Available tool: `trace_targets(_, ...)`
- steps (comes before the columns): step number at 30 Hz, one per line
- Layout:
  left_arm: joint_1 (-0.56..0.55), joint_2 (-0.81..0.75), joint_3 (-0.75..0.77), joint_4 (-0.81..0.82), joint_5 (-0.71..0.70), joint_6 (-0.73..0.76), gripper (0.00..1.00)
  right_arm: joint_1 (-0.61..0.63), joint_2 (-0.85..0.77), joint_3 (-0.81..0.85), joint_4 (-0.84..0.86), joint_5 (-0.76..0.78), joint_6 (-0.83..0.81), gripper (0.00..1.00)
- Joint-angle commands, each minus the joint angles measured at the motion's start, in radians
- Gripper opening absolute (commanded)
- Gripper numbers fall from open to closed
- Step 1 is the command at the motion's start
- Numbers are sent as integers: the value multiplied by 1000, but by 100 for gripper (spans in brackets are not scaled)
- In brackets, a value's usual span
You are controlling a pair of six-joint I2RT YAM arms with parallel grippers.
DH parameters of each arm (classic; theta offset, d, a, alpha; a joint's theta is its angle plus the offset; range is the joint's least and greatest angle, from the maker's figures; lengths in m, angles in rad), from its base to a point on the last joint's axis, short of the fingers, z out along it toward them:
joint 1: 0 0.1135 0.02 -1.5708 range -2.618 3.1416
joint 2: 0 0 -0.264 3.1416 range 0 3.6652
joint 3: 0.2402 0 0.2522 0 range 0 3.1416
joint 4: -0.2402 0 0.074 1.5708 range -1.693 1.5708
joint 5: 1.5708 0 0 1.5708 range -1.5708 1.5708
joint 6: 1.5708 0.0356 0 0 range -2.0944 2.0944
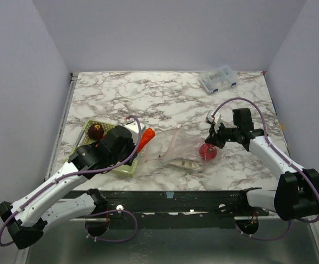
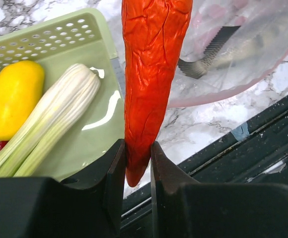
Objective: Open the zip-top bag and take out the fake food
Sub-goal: Pick up the fake vegetable from the zipper food storage bag.
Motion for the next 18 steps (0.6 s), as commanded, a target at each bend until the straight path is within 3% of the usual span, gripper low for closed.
trace_targets(1,35,-56,-27,8,-63,12,0,2,10,6,19,20,4,0)
trace_targets(9,177,-113,-82,74,65,-33,0,1,10,6,18,19,4,0)
trace_targets(18,322,-135,-174,206,215,-210,0,2,8,6,19,23,5,0)
